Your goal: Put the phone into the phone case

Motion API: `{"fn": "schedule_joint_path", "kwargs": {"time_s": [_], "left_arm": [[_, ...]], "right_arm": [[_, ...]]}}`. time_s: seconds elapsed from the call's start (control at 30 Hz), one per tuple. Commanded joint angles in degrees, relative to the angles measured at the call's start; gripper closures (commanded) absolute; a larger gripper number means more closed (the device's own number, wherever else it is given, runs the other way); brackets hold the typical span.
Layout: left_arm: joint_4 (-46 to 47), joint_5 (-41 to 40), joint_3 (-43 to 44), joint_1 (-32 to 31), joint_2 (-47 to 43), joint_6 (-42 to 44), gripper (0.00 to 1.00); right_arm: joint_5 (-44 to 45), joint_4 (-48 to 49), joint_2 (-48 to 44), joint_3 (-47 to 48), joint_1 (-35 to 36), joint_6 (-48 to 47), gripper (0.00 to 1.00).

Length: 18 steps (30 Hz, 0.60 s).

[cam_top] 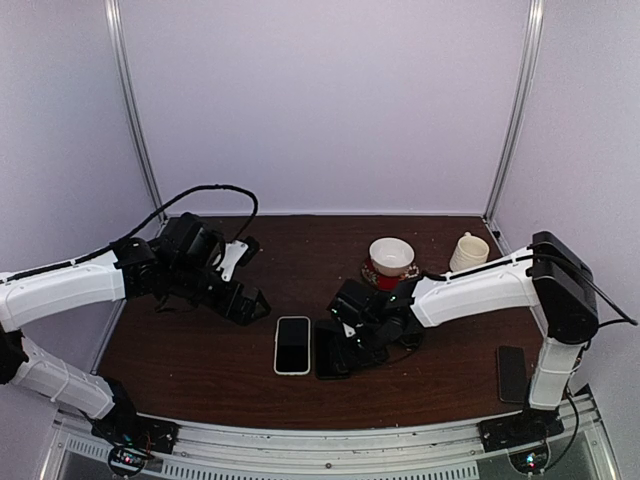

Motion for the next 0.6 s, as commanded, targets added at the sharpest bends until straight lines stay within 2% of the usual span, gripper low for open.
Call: {"fn": "schedule_joint_path", "kwargs": {"time_s": [0.0,0.13,0.2,0.4,0.43,0.5,0.57], "left_arm": [[1.9,1.5,-0.1,-0.1,0.6,0.9,0.03],[1.9,1.5,-0.2,-0.1,0.8,0.9,0.02],[1.9,1.7,-0.2,-0.1,1.1,0.9,0.02],[1.9,1.9,0.1,-0.1,1.8,0.9,0.02],[1.9,1.9,0.1,0.0,2.0,0.9,0.02],[1.8,2.0,0.1,-0.1,2.0,0.9,0.02],[1.7,1.9,0.1,-0.1,2.1,1.0,0.03]], "right_arm": [[3.0,-0.1,1.6,3.0,0.2,-0.4,0.45],[6.7,-4.4,-0.7,2.8,-1.0,-1.3,0.45],[9.9,-7.0,-3.4,2.0,-1.6,-1.8,0.42],[34.9,-22.4,-10.1,3.4,-3.5,-4.8,0.22],[35.6,-22.8,-10.5,2.4,-5.1,-5.4,0.22],[31.3,-21.3,-11.1,0.0,-9.5,-7.6,0.24],[20.8,-17.6,-10.9,-1.6,-13.4,-11.6,0.26]]}}
